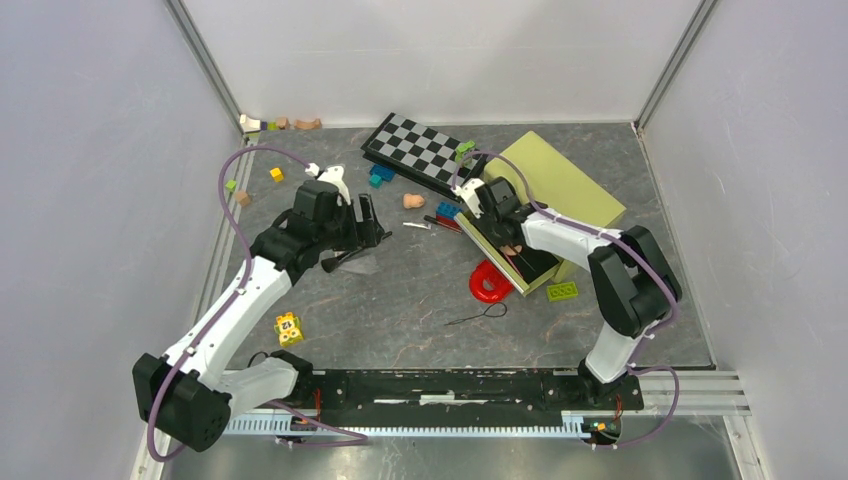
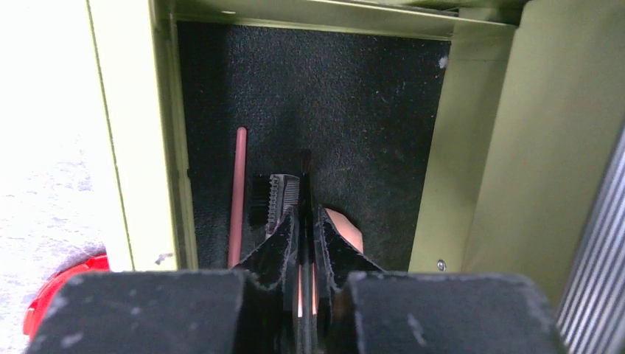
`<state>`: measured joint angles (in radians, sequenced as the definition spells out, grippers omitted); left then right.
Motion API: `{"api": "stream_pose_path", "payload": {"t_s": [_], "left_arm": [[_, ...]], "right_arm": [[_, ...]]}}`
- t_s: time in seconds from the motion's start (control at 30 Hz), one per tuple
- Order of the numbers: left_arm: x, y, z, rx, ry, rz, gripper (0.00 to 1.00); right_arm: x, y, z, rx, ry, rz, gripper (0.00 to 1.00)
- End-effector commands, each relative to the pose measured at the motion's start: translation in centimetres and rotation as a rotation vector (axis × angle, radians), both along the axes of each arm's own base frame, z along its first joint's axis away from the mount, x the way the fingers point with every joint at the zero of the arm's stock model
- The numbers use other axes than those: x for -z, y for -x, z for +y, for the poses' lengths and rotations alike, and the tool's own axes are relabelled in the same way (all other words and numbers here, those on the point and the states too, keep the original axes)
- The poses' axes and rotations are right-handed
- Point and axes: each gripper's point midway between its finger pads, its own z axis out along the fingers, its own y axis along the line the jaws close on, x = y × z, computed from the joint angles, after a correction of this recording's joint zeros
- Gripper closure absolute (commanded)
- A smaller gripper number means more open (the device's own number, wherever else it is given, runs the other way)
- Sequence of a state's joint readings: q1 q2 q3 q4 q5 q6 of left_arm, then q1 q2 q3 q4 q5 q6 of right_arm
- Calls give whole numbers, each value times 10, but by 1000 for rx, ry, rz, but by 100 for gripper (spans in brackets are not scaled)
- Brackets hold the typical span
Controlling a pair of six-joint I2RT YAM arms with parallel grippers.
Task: Organize the makeup
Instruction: Place the makeup brush in the drawer.
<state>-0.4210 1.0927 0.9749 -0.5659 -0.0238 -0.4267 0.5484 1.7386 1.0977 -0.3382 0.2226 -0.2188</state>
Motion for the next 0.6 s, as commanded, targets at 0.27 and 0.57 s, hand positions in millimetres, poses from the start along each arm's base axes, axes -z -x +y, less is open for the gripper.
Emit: {"api": "stream_pose_path", "payload": {"t_s": [0.27, 0.57], "left_arm": [[-12, -7, -3, 42, -8, -58, 13], [-15, -9, 0, 31, -14, -65, 13]], "right_arm": [[9, -12, 12, -5, -23, 1, 72], [-17, -19, 15, 5, -49, -40, 61]]}}
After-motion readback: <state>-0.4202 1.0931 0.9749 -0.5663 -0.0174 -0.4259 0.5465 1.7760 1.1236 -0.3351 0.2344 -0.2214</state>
